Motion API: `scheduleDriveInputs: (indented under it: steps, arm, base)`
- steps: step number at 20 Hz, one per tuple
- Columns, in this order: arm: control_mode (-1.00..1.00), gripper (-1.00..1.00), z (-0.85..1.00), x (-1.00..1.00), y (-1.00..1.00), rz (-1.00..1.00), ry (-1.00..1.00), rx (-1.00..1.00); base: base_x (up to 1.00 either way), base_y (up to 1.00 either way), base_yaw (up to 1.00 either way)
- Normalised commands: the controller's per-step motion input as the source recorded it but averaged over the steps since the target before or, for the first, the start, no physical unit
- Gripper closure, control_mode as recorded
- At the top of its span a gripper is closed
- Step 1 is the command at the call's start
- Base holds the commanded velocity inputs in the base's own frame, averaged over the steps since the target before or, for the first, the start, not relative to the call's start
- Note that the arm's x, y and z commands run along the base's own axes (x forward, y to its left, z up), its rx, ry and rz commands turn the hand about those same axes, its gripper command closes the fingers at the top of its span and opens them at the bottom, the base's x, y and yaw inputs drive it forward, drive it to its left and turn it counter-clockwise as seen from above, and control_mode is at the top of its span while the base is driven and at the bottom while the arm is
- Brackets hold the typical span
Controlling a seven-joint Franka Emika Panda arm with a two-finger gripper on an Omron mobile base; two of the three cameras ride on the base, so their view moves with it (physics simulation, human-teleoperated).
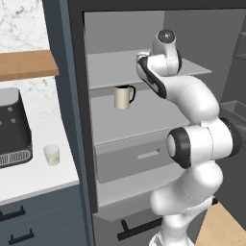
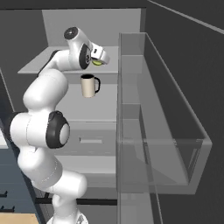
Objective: Grab a lemon wedge from the fridge and one ice cube from the ice bowl, and put them in the glass of lemonade.
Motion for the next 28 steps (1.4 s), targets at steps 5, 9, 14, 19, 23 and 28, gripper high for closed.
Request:
scheduleDriveInputs:
  steps: [5, 9, 14, 19, 23, 28]
  arm:
    - [-1.00, 1.00, -0.18, 0.15, -0.10, -0.03, 0.00, 0.00]
    - [-1.00, 1.00, -0.18, 0.15, -0.15, -0.03, 0.00, 0.00]
    - [-1.00, 1.00, -0.04, 0.11, -0.05, 0.00, 0.00, 0.00]
    - [-1.00, 1.00, -0.10, -0.28, 0.02, 0.01, 0.00, 0.00]
    - [-1.00, 1.00, -0.32, -1.00, 0.16, 0.08, -0.01, 0.00]
    - [-1.00, 1.00, 0.00, -1.00, 0.02, 0.08, -0.07, 0.00]
  base:
    - [0.00, 0.00, 0.00]
    - [0.00, 0.00, 0.00]
    - [0.00, 0.00, 0.00]
    - [0.00, 0.00, 0.00]
    - [0.00, 0.00, 0.00]
    - [0.00, 0.00, 0.00]
